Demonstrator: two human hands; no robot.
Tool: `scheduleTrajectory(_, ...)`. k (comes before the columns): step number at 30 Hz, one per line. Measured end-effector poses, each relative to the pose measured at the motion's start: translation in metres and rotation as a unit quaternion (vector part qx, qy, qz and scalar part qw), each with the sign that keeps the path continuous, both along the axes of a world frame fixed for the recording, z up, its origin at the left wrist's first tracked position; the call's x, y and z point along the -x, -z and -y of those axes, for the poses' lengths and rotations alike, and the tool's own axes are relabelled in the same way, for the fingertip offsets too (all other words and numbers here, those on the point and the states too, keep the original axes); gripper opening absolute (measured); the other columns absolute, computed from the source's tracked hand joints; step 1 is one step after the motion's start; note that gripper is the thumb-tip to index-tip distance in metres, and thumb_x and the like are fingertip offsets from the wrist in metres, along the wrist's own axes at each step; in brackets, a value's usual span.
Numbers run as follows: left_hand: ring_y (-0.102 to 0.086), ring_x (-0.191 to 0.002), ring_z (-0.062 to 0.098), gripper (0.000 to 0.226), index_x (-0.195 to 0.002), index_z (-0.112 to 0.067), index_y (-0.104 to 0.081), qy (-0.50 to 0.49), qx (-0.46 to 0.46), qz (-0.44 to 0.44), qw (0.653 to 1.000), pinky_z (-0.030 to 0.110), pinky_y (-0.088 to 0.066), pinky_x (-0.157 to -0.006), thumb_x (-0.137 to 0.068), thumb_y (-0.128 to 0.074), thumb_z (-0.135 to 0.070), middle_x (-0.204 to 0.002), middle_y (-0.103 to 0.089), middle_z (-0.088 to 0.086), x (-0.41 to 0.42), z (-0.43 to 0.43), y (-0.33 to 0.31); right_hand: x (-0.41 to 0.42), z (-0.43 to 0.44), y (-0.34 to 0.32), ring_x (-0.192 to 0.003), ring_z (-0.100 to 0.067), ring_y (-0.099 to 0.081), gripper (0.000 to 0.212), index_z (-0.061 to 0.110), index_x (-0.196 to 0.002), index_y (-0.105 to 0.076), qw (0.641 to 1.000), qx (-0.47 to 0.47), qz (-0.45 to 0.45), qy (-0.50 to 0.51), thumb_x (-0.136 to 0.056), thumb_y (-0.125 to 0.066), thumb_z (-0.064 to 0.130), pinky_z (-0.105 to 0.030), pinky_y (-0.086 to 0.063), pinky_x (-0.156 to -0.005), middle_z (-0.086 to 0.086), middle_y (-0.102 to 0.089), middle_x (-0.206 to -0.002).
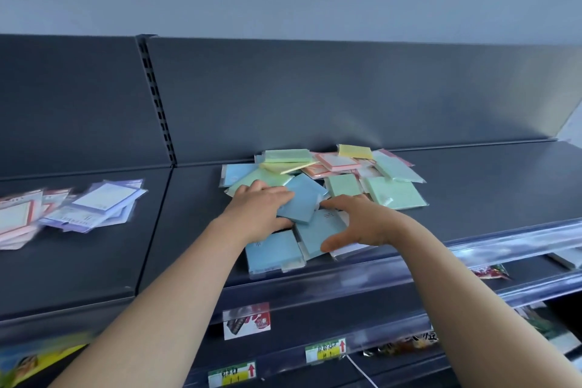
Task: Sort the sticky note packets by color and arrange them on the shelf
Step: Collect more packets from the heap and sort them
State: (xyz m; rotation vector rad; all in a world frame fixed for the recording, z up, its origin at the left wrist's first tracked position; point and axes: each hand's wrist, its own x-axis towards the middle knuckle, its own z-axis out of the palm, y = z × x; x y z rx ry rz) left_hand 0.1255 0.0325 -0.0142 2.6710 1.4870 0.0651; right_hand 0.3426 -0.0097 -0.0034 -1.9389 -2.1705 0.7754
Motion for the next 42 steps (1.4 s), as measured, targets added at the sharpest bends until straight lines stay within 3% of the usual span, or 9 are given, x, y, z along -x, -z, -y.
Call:
scheduleTrajectory(4, -0.045, -0.115, 0.02, 0.019, -0.106, -0.03, -0.057, -0.002, -0.041, 0.04, 0.998, 0.035, -0.032, -0.093, -0.099, -0.043, -0.04, -0.11, -0.059, -0.018, 0.001, 0.003, -0.001, 0.003, 0.003, 0.002, -0.115, -0.015, -0.045, 0.093, 0.033, -0.138, -0.042, 0.997, -0.04, -0.06, 0.035, -0.058, -0.087, 0.045, -0.03, -0.041, -0.095, 0.01, -0.041, -0.13)
scheduleTrajectory(8, -0.041, -0.123, 0.016, 0.032, -0.128, -0.033, -0.059, -0.037, -0.075, 0.123, 0.989, 0.03, -0.028, -0.1, -0.101, -0.043, -0.026, -0.125, -0.059, -0.011, 0.001, 0.012, -0.008, 0.001, 0.003, -0.003, -0.096, -0.016, -0.052, 0.072, 0.026, -0.131, -0.049, 0.978, -0.106, -0.15, 0.102, -0.069, -0.084, 0.022, -0.019, -0.043, -0.069, 0.0, -0.045, -0.124)
scheduleTrajectory(16, -0.041, -0.105, 0.014, 0.03, -0.121, -0.033, -0.066, -0.087, -0.149, 0.266, 0.948, 0.029, -0.039, -0.093, -0.096, -0.056, -0.02, -0.118, -0.06, -0.017, -0.013, 0.019, -0.011, -0.03, -0.008, -0.018, -0.085, -0.021, -0.064, 0.051, 0.017, -0.128, -0.049, 0.897, -0.13, -0.352, 0.233, -0.083, -0.068, 0.002, -0.036, -0.056, -0.068, -0.004, -0.063, -0.102)
scheduleTrajectory(23, -0.047, -0.108, 0.023, 0.035, -0.113, -0.037, -0.07, -0.142, -0.252, 0.264, 0.92, 0.039, -0.038, -0.092, -0.09, -0.059, -0.014, -0.123, -0.061, -0.016, -0.002, 0.036, -0.026, -0.038, -0.03, -0.04, -0.083, -0.02, -0.061, 0.039, 0.007, -0.121, -0.052, 0.84, -0.155, -0.457, 0.247, -0.085, -0.065, 0.002, -0.027, -0.045, -0.061, -0.003, -0.064, -0.103)
scheduleTrajectory(29, -0.05, -0.124, 0.017, 0.04, -0.12, -0.022, -0.068, -0.208, -0.128, 0.408, 0.88, 0.031, -0.043, -0.103, -0.095, -0.048, 0.002, -0.143, -0.045, -0.004, 0.031, 0.054, -0.029, 0.021, -0.041, -0.051, -0.074, -0.016, -0.064, 0.018, 0.008, -0.102, -0.064, 0.854, -0.112, -0.486, 0.146, -0.085, -0.065, 0.003, -0.028, -0.051, -0.063, 0.0, -0.069, -0.089)
scheduleTrajectory(34, -0.057, -0.097, 0.009, 0.039, -0.118, -0.018, -0.068, -0.274, -0.095, 0.431, 0.854, 0.02, -0.043, -0.084, -0.092, -0.047, 0.002, -0.124, -0.055, -0.008, 0.074, 0.072, -0.029, 0.089, -0.046, -0.042, -0.078, -0.018, -0.067, 0.019, 0.007, -0.103, -0.065, 0.866, -0.06, -0.487, 0.094, -0.085, -0.064, 0.002, -0.029, -0.053, -0.067, -0.006, -0.071, -0.096)
scheduleTrajectory(37, -0.041, -0.074, 0.007, 0.029, -0.099, -0.023, -0.064, -0.289, -0.069, 0.476, 0.828, 0.022, -0.033, -0.081, -0.09, -0.046, -0.003, -0.099, -0.05, -0.008, 0.103, 0.085, -0.037, 0.132, -0.045, -0.033, -0.086, -0.024, -0.069, 0.014, 0.009, -0.097, -0.068, 0.877, -0.035, -0.475, 0.066, -0.084, -0.065, 0.004, -0.039, -0.057, -0.078, -0.006, -0.073, -0.096)
scheduleTrajectory(39, -0.038, -0.077, 0.007, 0.018, -0.09, -0.022, -0.06, -0.296, -0.068, 0.493, 0.815, 0.023, -0.031, -0.08, -0.088, -0.048, -0.009, -0.094, -0.046, -0.008, 0.129, 0.091, -0.039, 0.165, -0.044, -0.031, -0.082, -0.023, -0.067, 0.017, 0.006, -0.102, -0.067, 0.881, -0.027, -0.47, 0.051, -0.085, -0.065, 0.004, -0.034, -0.054, -0.065, -0.007, -0.072, -0.098)
scheduleTrajectory(42, -0.048, -0.067, 0.007, 0.032, -0.111, -0.021, -0.066, -0.34, -0.088, 0.487, 0.799, 0.011, -0.039, -0.065, -0.087, -0.054, -0.003, -0.102, -0.059, -0.008, 0.182, 0.098, -0.036, 0.219, -0.04, -0.033, -0.09, -0.024, -0.068, 0.027, 0.005, -0.111, -0.064, 0.873, -0.018, -0.486, 0.036, -0.084, -0.067, 0.005, -0.037, -0.056, -0.077, -0.007, -0.071, -0.101)
